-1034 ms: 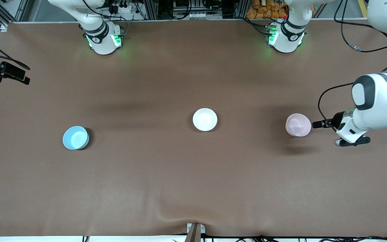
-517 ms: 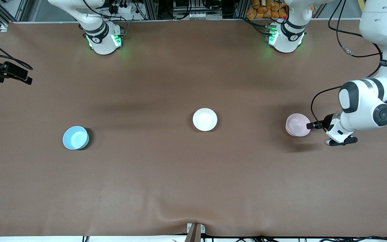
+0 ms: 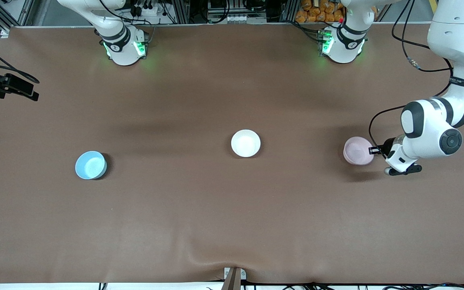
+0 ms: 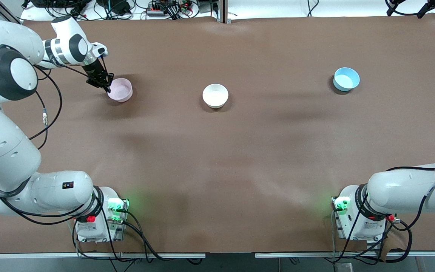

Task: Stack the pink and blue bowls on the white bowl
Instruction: 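Grasp the pink bowl and carry it over the white bowl, then lower the pink bowl into the white bowl while the right gripper reaches the blue bowl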

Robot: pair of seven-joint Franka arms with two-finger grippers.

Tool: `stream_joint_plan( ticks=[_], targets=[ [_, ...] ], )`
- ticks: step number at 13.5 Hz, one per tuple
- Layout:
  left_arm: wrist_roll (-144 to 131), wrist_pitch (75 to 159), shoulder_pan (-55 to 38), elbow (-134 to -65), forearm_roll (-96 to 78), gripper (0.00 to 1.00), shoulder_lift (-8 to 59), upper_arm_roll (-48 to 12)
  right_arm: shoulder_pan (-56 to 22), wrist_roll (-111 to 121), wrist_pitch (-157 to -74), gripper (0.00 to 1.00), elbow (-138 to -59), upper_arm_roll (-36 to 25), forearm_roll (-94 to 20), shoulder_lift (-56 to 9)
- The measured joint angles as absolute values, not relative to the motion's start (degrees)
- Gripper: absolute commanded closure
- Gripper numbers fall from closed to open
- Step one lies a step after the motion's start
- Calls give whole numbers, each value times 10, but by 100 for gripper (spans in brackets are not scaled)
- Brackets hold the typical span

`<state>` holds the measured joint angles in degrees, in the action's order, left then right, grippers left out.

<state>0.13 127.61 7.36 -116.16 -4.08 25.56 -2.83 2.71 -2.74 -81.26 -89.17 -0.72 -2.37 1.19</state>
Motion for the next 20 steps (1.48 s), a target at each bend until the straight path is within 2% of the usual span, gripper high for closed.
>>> stream_joint_plan(
  ticks=[4, 7, 10, 13, 17, 20],
  targets=[
    [2, 1249, 78, -1156, -58, 100, 223, -73, 27, -27, -812, 0, -892, -7, -24, 12],
    [-12, 1189, 75, -1150, -114, 100, 159, -148, 27, -27, -812, 0, -891, -8, -23, 12],
    [-83, 1180, 74, -1142, -131, 100, 123, -239, 27, -27, -812, 0, -892, -8, -23, 10],
    [-196, 1182, 52, -1111, -135, 100, 128, -320, 27, -27, -811, 0, -893, -8, -23, 2],
    [-335, 1263, -33, -1100, -132, 100, 174, -328, 28, -28, -810, 0, -908, -10, -23, -9],
    [-351, 1309, -49, -1094, -119, 100, 232, -327, 31, -28, -815, 0, -928, -12, -23, -23]
  ],
)
